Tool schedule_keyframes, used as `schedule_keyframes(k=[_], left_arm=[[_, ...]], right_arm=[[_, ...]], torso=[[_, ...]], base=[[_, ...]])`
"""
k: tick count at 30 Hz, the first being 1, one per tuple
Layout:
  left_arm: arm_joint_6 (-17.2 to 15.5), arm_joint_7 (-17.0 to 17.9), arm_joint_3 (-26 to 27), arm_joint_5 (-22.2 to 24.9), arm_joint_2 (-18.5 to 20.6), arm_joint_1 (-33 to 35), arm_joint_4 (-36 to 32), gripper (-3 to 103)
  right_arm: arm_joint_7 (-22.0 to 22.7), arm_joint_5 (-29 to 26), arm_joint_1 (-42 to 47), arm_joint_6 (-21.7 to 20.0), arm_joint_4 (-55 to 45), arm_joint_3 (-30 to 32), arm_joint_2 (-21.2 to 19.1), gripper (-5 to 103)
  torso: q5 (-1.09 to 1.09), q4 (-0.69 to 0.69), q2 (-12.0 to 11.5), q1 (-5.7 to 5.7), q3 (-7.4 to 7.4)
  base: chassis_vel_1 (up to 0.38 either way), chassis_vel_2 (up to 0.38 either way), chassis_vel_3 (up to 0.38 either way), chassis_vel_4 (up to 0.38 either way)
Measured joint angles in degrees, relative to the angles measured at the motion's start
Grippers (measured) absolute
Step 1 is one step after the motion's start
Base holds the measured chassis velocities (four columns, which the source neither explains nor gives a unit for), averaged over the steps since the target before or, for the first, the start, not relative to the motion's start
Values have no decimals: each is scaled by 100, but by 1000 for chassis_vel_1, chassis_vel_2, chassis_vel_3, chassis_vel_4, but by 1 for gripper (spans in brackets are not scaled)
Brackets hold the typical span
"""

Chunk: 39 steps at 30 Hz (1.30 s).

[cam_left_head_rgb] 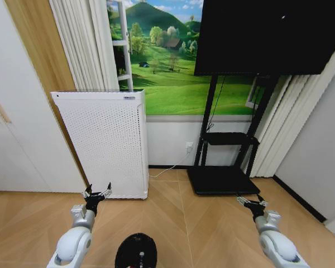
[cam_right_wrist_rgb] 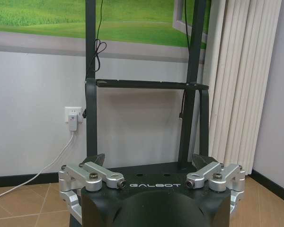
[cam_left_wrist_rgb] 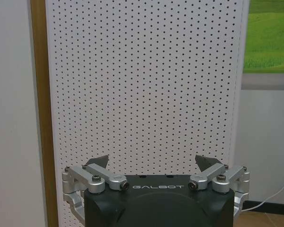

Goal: Pick up the trash bin and place the garbage on the floor into it.

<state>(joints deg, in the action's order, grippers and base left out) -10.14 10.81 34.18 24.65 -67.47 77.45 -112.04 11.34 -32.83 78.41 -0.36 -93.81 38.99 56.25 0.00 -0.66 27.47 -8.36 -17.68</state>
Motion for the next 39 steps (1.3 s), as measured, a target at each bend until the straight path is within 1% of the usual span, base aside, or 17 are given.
schedule_keyframes(k=[2, 5, 7, 8, 10, 15, 19, 21, 23, 26, 28, 32, 39], left_arm=[[0, 0, 0, 0, 0, 0, 0, 100], [0, 0, 0, 0, 0, 0, 0, 100], [0, 0, 0, 0, 0, 0, 0, 100], [0, 0, 0, 0, 0, 0, 0, 100], [0, 0, 0, 0, 0, 0, 0, 100], [0, 0, 0, 0, 0, 0, 0, 100], [0, 0, 0, 0, 0, 0, 0, 100], [0, 0, 0, 0, 0, 0, 0, 100], [0, 0, 0, 0, 0, 0, 0, 100], [0, 0, 0, 0, 0, 0, 0, 100], [0, 0, 0, 0, 0, 0, 0, 100], [0, 0, 0, 0, 0, 0, 0, 100], [0, 0, 0, 0, 0, 0, 0, 100]], right_arm=[[0, 0, 0, 0, 0, 0, 0, 100], [0, 0, 0, 0, 0, 0, 0, 100], [0, 0, 0, 0, 0, 0, 0, 100], [0, 0, 0, 0, 0, 0, 0, 100], [0, 0, 0, 0, 0, 0, 0, 100], [0, 0, 0, 0, 0, 0, -1, 100], [0, 0, 0, 0, 0, 0, 0, 100], [0, 0, 0, 0, 0, 0, 0, 100], [0, 0, 0, 0, 0, 0, 0, 100], [0, 0, 0, 0, 0, 0, 0, 100], [0, 0, 0, 0, 0, 0, 0, 100], [0, 0, 0, 0, 0, 0, 0, 100], [0, 0, 0, 0, 0, 0, 0, 100]], torso=[[0, 0, 83, -32, -51], [0, 0, 121, -47, -74], [0, 0, 206, -78, -128], [0, 0, 206, -78, -128], [0, 0, 289, -108, -181], [0, 0, 378, -143, -234], [0, 0, 504, -188, -316], [0, 0, 521, -195, -325], [0, 0, 601, -226, -376], [0, 0, 630, -237, -394], [0, 0, 708, -265, -444], [0, 0, 777, -291, -487], [0, 0, 972, -369, -603]], base=[[0, 0, 0, 0], [0, 0, 0, 0], [0, 0, 0, 0], [0, 0, 0, 0], [0, 0, 0, 0], [0, 0, 0, 0], [0, 0, 0, 0], [0, 0, 0, 0], [0, 0, 0, 0], [0, 0, 0, 0], [0, 0, 0, 0], [0, 0, 0, 0], [0, 0, 0, 0]])
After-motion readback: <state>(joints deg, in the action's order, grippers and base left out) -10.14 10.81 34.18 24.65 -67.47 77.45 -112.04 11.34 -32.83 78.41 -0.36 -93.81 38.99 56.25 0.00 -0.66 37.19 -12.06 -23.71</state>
